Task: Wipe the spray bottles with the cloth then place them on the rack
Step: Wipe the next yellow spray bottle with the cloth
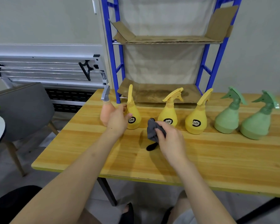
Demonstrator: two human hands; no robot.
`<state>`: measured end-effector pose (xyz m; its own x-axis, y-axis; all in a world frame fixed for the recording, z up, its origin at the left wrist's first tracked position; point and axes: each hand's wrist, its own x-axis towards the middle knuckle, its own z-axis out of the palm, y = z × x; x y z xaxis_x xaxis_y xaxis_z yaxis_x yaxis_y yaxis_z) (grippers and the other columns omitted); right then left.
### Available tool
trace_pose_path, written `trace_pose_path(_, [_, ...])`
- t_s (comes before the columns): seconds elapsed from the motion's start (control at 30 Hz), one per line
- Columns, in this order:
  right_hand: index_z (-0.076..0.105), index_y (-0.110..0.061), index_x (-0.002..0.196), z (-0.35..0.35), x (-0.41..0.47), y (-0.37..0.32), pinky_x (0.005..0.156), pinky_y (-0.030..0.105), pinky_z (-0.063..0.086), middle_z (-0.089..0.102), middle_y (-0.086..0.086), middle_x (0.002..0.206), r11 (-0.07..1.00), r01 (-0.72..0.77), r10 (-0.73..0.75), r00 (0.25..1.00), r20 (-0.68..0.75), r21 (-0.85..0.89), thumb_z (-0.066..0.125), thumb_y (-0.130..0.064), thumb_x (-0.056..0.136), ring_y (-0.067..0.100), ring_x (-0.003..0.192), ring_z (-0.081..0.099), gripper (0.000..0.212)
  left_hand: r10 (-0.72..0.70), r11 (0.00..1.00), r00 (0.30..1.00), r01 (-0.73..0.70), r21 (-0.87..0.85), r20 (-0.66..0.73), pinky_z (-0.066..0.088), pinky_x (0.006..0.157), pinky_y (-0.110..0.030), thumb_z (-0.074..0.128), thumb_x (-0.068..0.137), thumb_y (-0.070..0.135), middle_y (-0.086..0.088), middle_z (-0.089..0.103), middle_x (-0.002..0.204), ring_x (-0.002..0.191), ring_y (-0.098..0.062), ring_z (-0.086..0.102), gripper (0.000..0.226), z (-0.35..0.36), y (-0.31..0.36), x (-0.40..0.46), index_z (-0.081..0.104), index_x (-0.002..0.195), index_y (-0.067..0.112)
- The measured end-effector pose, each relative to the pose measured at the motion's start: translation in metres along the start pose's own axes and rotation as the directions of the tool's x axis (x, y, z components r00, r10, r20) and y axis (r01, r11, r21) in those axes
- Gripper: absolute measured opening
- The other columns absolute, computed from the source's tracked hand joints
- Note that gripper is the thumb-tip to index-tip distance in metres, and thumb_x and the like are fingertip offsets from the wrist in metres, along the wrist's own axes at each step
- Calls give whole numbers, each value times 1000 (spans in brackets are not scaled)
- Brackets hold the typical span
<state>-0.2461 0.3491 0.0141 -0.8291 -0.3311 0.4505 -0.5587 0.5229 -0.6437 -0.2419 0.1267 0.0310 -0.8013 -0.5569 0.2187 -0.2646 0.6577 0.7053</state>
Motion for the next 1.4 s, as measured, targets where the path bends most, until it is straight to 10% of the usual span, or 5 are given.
trace_pose_path(0.33, [68, -23, 122, -40, 6, 17, 87, 33, 54, 71, -12, 109, 975, 6, 29, 988, -154, 222, 59, -17, 99, 8, 101, 64, 26, 16, 974, 934, -94, -204, -356, 51, 72, -31, 59, 101, 26, 2, 60, 103, 88, -14, 60, 15, 20, 29, -25, 55, 115, 23])
trace_pose_path(0.73, [69, -23, 123, -78, 11, 34, 89, 20, 50, 71, -15, 111, 961, -27, 103, 959, -265, 274, 61, -13, 97, 2, 104, 64, 29, 309, 945, 948, -316, -88, -80, 50, 91, -25, 65, 99, 24, 2, 69, 110, 98, -10, 62, 21, 59, 123, -1, 67, 119, 17])
trace_pose_path(1.17, [69, -24, 128, -65, -1, 21, 91, 34, 54, 70, -12, 117, 990, -13, 56, 946, -318, 138, 65, -22, 96, 7, 107, 64, 31, 379, 908, 918, -392, -145, -114, 55, 81, -27, 64, 99, 18, 9, 69, 92, 87, -7, 65, 24, 34, 100, -33, 64, 120, 29])
trace_pose_path(1.4, [69, -21, 123, -41, -1, 0, 84, 17, 45, 71, -9, 114, 996, 88, -77, 913, -402, 9, 69, -22, 95, 8, 102, 63, 28, 440, 886, 890, -452, -102, -123, 50, 84, -22, 60, 101, 19, 8, 69, 102, 93, -5, 61, 30, 6, 69, -50, 65, 127, 33])
